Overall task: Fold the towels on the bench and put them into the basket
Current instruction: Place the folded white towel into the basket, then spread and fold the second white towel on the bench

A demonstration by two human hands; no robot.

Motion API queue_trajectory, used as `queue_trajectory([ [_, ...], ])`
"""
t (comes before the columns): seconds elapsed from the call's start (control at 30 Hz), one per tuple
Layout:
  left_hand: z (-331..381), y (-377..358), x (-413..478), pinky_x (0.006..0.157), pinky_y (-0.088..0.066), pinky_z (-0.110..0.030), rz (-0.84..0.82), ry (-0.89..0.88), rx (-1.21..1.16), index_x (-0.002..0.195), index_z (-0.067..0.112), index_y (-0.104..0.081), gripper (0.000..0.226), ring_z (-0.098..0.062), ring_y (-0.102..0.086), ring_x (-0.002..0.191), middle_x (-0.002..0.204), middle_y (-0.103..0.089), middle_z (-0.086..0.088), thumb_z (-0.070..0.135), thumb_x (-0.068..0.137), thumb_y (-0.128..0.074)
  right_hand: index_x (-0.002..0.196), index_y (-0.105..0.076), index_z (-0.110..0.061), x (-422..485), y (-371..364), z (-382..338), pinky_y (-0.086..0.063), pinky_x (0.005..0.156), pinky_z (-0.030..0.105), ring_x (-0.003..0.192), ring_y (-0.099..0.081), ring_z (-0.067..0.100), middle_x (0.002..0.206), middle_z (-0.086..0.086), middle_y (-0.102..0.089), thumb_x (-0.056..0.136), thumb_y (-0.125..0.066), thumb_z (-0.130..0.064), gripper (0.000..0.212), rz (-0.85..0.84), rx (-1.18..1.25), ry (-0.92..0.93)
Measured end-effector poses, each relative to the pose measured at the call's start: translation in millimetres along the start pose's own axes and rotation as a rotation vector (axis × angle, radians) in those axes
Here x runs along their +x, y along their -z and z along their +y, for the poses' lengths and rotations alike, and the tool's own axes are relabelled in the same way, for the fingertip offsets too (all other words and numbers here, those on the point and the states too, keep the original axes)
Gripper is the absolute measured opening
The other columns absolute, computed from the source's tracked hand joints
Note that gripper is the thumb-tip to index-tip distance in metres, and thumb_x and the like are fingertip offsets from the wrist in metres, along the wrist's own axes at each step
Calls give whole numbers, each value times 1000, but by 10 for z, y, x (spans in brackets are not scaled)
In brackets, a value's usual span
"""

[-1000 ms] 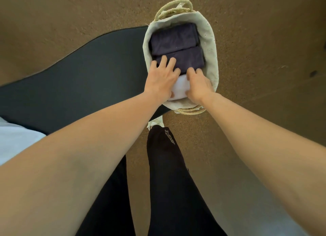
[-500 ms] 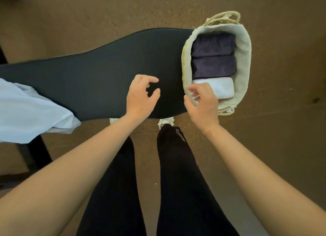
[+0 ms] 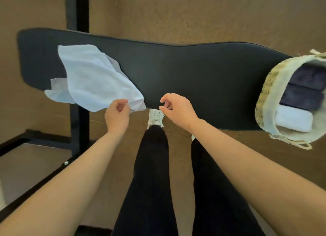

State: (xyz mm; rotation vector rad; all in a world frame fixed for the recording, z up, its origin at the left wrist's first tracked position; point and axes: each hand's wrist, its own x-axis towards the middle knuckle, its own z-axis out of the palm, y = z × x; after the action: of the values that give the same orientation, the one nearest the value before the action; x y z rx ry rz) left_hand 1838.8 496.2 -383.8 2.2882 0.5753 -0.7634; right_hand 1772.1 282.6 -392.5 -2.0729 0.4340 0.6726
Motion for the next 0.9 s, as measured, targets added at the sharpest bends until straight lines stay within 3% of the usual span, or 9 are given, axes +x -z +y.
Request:
queue_trajectory([
  [0.1,-205,329,295,70,-40,-12,49,102,-40,112,22,-67,14,-12,-60,96,107,-64,3,19,99,-62,121,-63,-22,310,-260,-234,-55,82,33,88,-63,15,110,-5,-61,97,-68,-35,28,-26,-89,10],
  [0.23,-443,589,592,81,-54,-32,72,388,-245,102,21,-64,6,-27,-66,102,107,-69,-5,24,97,-64,129,-58,-20,620,-613,-508,-57,84,37,91,-61,18,124,0,-52,95,-70,-32,38,-43,-196,33],
  [0.3,-471,667,643,86,-56,-34,-53,535,-402,108,22,-64,8,-23,-68,102,106,-71,-3,25,100,-64,135,-52,-18,743,-754,-596,-57,81,37,92,-58,20,130,2,-45,93,-73,-25,48,-56,-252,23],
  [0.4,-481,769,678,94,-57,-40,-284,591,-549,129,24,-57,30,-26,-67,111,123,-66,-4,30,100,-66,129,-48,-17,882,-941,-649,-59,74,41,94,-51,23,125,4,-41,87,-73,-10,50,-22,-397,-4],
  [0.53,-524,850,684,102,-54,-42,-355,557,-730,130,25,-61,31,-25,-65,120,134,-61,-3,27,99,-68,126,-51,-15,993,-1018,-653,-55,81,38,102,-51,24,117,4,-51,95,-59,-8,32,16,-403,-56],
  [0.67,-510,867,680,97,-54,-34,-150,477,-776,121,22,-72,23,-19,-63,120,129,-67,1,14,100,-64,104,-64,-17,1050,-999,-658,-57,84,40,91,-58,19,102,0,-60,102,-55,-22,10,69,-247,-95],
  [0.77,-468,878,639,108,-51,-34,-14,292,-492,125,24,-69,34,-12,-60,120,130,-65,3,5,97,-66,103,-65,-17,1060,-908,-751,-58,86,33,90,-62,17,100,-2,-64,103,-56,-22,10,68,-23,-166],
  [0.9,-364,905,704,101,-48,-24,55,-32,-104,144,24,-53,55,-10,-53,121,141,-53,3,17,93,-75,101,-65,-16,1023,-618,-927,-62,88,40,99,-66,17,104,2,-68,103,-59,-19,7,5,289,-172],
])
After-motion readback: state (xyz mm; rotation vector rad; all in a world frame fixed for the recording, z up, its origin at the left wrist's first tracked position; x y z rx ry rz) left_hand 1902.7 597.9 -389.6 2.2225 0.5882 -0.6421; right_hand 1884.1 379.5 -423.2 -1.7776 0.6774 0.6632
